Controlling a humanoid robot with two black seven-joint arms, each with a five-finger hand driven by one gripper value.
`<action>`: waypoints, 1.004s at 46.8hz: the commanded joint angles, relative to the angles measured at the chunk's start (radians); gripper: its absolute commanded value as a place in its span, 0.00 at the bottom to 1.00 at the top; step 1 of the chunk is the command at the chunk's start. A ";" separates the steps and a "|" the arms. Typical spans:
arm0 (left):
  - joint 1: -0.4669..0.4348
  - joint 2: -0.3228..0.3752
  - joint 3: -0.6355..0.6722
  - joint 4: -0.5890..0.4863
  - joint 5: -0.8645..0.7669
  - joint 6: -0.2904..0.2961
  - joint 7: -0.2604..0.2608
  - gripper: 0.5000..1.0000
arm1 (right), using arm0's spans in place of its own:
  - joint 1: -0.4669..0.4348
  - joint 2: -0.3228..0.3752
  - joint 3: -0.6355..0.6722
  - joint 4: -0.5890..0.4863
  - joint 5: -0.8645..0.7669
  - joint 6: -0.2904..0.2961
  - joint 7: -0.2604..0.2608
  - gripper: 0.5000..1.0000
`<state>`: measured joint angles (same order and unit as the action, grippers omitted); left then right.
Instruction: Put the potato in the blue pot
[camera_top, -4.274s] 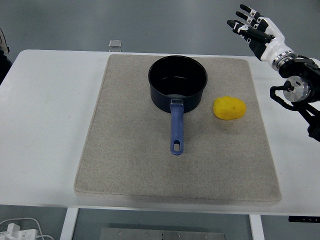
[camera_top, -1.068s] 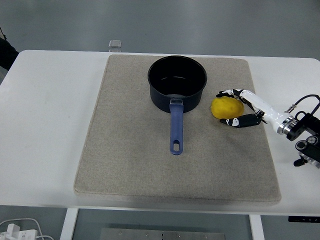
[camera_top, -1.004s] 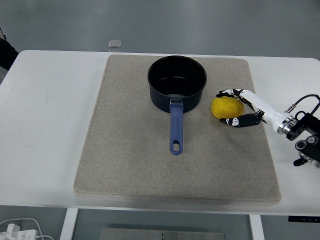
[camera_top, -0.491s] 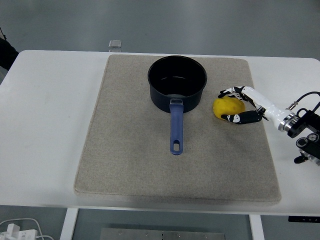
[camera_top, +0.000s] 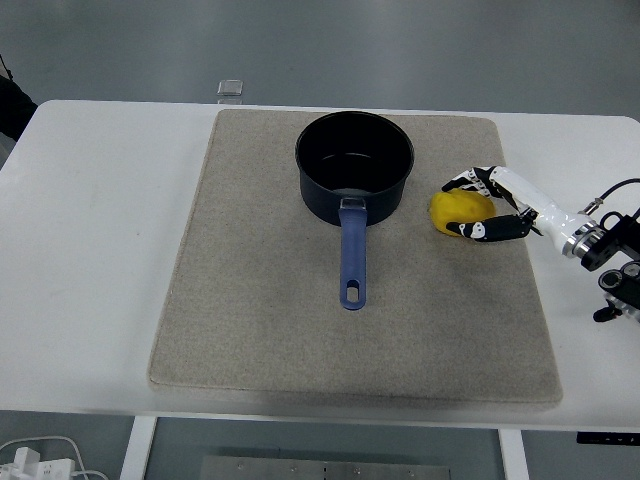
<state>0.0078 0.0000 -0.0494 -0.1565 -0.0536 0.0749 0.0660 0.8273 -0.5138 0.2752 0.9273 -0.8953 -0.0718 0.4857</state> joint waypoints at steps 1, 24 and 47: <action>0.000 0.000 0.000 0.000 0.000 0.000 0.000 1.00 | 0.021 -0.015 0.001 0.004 0.003 0.004 0.001 0.00; -0.002 0.000 0.002 -0.001 0.001 0.000 0.000 1.00 | 0.210 -0.066 -0.013 0.007 0.015 0.070 -0.010 0.00; -0.002 0.000 0.002 -0.003 0.001 -0.001 0.000 1.00 | 0.369 0.015 -0.116 0.002 0.030 0.073 -0.047 0.00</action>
<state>0.0060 0.0000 -0.0488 -0.1581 -0.0522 0.0754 0.0659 1.1765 -0.5033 0.1699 0.9341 -0.8660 0.0019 0.4393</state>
